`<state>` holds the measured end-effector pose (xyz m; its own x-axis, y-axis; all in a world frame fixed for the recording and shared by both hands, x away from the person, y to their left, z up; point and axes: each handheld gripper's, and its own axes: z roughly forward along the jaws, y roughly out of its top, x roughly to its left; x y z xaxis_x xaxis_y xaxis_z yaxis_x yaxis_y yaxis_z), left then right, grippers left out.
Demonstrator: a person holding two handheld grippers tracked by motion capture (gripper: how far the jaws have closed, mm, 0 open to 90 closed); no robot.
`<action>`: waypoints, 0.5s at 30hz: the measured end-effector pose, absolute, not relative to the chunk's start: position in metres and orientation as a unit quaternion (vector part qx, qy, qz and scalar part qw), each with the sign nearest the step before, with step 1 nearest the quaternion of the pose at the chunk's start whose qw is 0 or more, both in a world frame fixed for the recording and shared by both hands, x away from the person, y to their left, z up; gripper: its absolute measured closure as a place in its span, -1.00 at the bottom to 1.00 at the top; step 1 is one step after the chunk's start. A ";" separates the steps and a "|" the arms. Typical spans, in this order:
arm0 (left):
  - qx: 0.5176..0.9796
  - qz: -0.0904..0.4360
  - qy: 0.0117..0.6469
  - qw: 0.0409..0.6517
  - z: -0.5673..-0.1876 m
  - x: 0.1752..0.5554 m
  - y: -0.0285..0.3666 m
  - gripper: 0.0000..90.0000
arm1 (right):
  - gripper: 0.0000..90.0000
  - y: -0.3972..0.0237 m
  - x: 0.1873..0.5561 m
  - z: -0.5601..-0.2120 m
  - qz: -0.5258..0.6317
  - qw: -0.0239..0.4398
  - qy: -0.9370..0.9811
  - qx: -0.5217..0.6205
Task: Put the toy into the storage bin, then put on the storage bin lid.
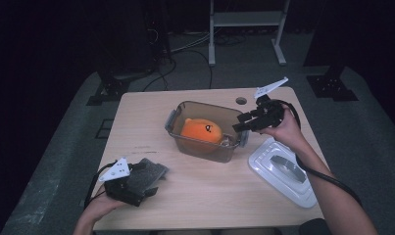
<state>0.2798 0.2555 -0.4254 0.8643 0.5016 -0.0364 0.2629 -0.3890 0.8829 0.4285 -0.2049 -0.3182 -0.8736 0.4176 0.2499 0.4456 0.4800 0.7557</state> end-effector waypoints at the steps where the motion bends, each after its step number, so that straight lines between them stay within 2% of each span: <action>1: 0.825 0.118 0.231 0.502 -0.425 0.280 0.255 -0.94 | -0.12 -0.209 0.426 -0.318 -0.448 0.013 -0.858 -0.252; 15: 0.823 0.120 0.235 0.502 -0.425 0.280 0.254 -0.94 | -0.16 -0.280 0.386 -0.349 -0.467 -0.007 -0.834 -0.292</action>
